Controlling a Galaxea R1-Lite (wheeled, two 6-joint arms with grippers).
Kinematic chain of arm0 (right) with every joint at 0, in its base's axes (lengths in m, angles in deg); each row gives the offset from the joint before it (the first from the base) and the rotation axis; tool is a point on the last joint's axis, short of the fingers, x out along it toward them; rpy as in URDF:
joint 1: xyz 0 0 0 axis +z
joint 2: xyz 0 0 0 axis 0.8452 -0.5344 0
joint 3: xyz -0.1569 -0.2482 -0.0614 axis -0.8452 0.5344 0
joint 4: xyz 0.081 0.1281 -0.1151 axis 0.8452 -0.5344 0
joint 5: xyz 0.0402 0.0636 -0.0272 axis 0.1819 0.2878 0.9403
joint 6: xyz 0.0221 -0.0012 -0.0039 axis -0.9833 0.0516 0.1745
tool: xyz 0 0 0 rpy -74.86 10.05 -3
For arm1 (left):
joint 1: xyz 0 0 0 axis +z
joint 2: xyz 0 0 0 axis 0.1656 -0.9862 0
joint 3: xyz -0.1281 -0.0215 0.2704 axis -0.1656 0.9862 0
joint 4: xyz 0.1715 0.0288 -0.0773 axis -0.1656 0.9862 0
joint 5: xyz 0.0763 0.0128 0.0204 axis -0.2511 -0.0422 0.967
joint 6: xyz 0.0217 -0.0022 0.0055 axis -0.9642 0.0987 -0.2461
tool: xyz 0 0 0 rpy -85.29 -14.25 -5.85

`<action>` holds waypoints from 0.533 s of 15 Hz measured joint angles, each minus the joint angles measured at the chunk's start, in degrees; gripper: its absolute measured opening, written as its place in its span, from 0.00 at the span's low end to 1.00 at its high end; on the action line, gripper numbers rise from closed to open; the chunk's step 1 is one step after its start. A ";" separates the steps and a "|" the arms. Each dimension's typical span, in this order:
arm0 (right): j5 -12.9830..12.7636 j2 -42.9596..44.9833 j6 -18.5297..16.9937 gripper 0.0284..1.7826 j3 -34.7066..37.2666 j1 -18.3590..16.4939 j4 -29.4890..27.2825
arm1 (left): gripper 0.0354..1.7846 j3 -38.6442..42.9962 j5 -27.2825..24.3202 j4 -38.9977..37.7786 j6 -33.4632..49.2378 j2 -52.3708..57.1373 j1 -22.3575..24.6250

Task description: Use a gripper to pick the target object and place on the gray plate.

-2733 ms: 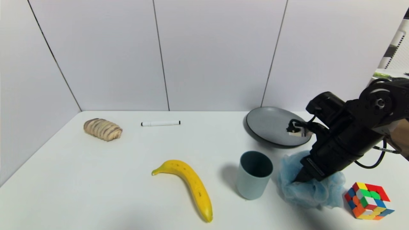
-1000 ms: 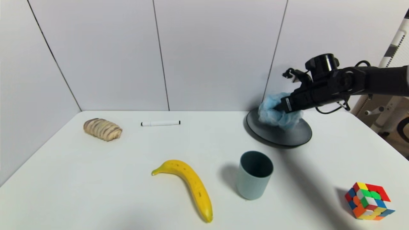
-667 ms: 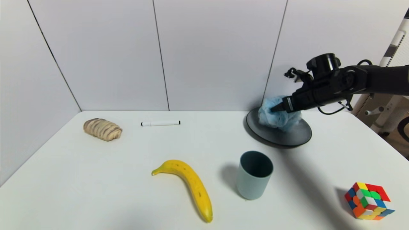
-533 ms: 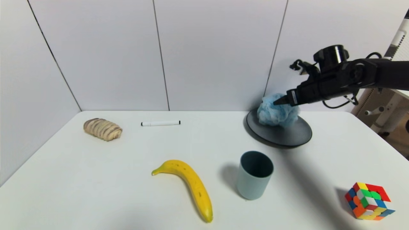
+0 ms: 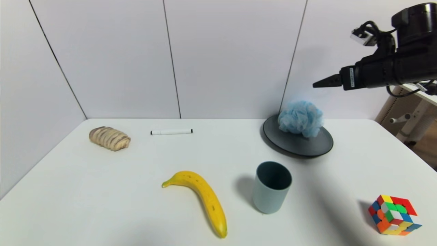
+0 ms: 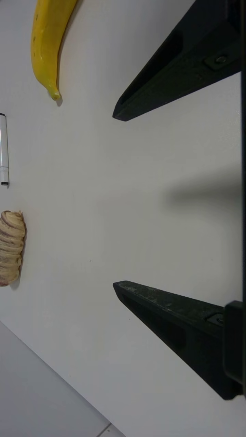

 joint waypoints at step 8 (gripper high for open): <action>-2.17 43.14 -0.09 0.93 40.11 0.63 -1.33 | 0.94 0.01 -0.02 -0.01 0.00 0.00 -0.02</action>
